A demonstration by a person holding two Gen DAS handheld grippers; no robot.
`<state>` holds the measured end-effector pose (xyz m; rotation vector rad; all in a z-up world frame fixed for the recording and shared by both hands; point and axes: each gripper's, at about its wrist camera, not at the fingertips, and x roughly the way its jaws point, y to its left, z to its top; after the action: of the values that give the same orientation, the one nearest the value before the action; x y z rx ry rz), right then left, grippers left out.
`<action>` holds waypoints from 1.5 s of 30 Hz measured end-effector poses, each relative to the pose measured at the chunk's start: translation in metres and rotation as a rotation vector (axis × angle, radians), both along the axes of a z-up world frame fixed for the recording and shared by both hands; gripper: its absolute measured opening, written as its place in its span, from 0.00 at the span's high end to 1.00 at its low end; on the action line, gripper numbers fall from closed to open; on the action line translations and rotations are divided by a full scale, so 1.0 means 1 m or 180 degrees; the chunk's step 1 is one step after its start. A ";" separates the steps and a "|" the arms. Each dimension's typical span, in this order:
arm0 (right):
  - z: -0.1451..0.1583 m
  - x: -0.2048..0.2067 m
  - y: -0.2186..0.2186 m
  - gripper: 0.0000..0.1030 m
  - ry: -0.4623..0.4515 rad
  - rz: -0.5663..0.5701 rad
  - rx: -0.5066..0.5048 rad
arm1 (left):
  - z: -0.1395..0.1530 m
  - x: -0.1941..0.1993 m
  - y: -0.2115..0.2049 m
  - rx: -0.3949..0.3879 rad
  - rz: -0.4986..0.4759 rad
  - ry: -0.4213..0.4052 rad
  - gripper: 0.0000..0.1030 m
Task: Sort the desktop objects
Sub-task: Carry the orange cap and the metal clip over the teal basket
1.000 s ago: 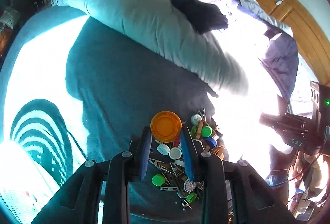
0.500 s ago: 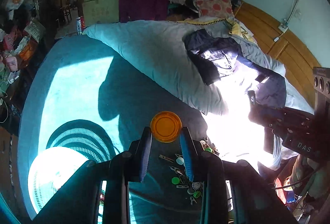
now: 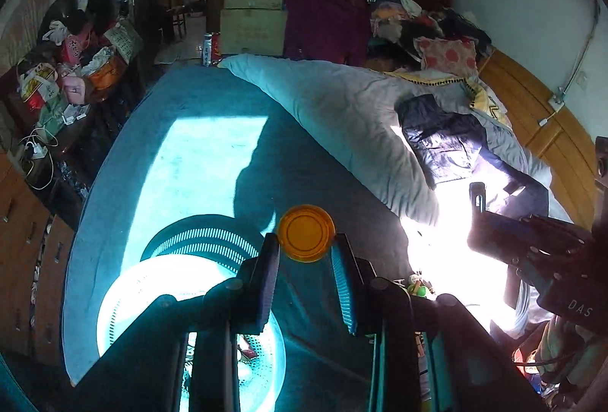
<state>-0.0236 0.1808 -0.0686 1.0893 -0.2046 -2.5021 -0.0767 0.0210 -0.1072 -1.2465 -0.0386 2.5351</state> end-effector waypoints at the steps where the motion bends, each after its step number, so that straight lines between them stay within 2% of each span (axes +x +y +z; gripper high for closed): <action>1: 0.002 -0.002 -0.009 0.79 0.0003 0.0044 0.0005 | 0.001 0.000 -0.008 0.0002 0.0031 0.0003 0.71; 12: -0.001 -0.021 -0.091 0.79 -0.0115 0.0510 0.0047 | -0.014 -0.009 -0.086 0.0006 0.0274 -0.0150 0.71; 20: -0.007 -0.031 -0.134 0.79 -0.0250 0.0819 0.0090 | -0.028 -0.011 -0.121 0.0017 0.0369 -0.0277 0.71; 27: -0.024 -0.038 -0.169 0.79 -0.0466 0.1053 0.0118 | -0.048 -0.009 -0.141 -0.0059 0.0381 -0.0485 0.71; 37: -0.040 -0.046 -0.194 0.79 -0.0644 0.1171 0.0192 | -0.075 -0.005 -0.161 -0.0114 0.0409 -0.0709 0.71; 45: -0.055 -0.046 -0.196 0.79 -0.0763 0.1173 0.0275 | -0.095 -0.008 -0.167 -0.0096 0.0410 -0.0837 0.71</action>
<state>-0.0695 -0.0149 -0.1236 1.3275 0.0374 -2.0707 -0.0848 -0.1459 -0.2022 -1.6304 -0.1446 2.4664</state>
